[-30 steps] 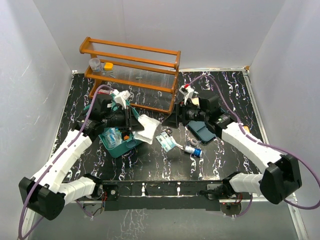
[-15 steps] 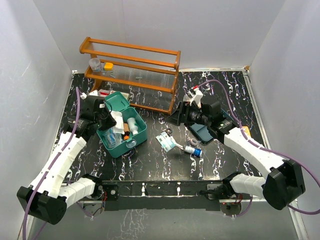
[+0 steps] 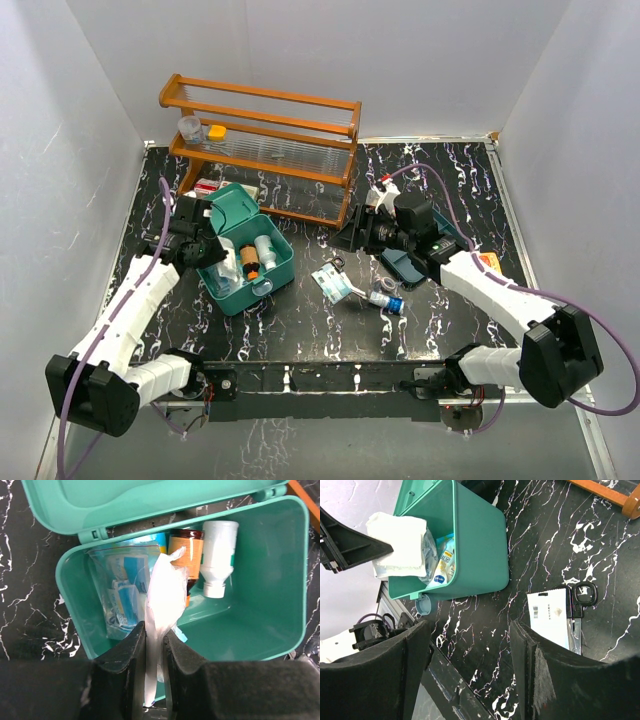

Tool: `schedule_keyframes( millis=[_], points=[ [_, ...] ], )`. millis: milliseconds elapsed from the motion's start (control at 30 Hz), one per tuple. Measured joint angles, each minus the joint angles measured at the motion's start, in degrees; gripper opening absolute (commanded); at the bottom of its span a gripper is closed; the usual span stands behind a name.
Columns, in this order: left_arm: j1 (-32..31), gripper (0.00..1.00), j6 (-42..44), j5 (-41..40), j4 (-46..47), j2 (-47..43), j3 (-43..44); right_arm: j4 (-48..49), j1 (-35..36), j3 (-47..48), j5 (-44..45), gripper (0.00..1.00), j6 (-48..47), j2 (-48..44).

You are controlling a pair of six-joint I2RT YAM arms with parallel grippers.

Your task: Organize the medicine kit

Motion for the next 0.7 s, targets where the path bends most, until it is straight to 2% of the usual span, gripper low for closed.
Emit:
schedule_keyframes(
  millis=[700],
  points=[
    [2.08, 0.16, 3.45, 0.85, -6.10, -0.02, 4.70, 0.59, 0.00, 0.00, -0.42, 0.62, 1.07, 1.16]
  ],
)
